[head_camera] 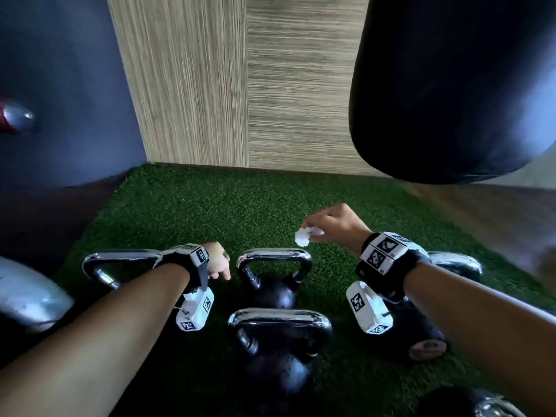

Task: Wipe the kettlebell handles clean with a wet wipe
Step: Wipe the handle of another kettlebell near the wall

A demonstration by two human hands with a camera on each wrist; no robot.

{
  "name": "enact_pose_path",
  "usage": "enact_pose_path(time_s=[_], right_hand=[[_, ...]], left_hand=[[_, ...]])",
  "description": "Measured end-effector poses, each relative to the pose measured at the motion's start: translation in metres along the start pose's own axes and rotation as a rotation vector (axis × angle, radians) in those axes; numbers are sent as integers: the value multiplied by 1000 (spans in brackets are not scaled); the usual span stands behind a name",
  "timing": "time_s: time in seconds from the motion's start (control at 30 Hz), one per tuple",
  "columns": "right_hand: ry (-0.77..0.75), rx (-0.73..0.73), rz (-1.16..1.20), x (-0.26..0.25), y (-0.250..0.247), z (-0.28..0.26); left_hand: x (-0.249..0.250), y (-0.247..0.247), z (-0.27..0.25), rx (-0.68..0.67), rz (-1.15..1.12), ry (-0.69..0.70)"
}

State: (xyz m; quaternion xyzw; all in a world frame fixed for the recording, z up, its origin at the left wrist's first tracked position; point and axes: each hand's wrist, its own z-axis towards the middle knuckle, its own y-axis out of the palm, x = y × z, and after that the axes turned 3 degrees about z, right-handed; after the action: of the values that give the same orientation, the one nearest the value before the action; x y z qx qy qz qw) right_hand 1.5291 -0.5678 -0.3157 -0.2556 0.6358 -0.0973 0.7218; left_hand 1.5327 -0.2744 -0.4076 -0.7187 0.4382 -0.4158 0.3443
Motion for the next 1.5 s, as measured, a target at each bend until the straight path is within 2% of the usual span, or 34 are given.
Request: enact_pose_path(time_s=[0.1,0.3,0.43,0.53,0.67,0.77,0.9,1.07,1.2,1.3,1.5], right_hand=[[1,4,35,14,11,8],[-110,45,-214,14,35,23],[-165,-13,-346,18,50,33],[-204,-61,-429,22,57,34],[-255,-114,-547,22,63,35],[-276,-184,-545,18,69,36],[-235,-211,-603,18,70,40],[-170,-156,-658,39,65,34],[-266,-128,-623,48,81,18],[-309,-25,-549,44,80,19],[-106,-17,-558,46,56,35]], left_hand=[[-6,22,6,-25,-144,-16],[-23,63,13,-32,-287,38],[-13,79,12,26,-218,86],[-19,96,43,51,-223,78],[7,87,8,96,-206,63],[14,90,2,150,-196,49],[12,95,4,189,-209,75],[10,97,6,203,-205,64],[9,97,8,224,-204,96],[10,95,8,224,-213,104],[9,99,8,239,-229,133]])
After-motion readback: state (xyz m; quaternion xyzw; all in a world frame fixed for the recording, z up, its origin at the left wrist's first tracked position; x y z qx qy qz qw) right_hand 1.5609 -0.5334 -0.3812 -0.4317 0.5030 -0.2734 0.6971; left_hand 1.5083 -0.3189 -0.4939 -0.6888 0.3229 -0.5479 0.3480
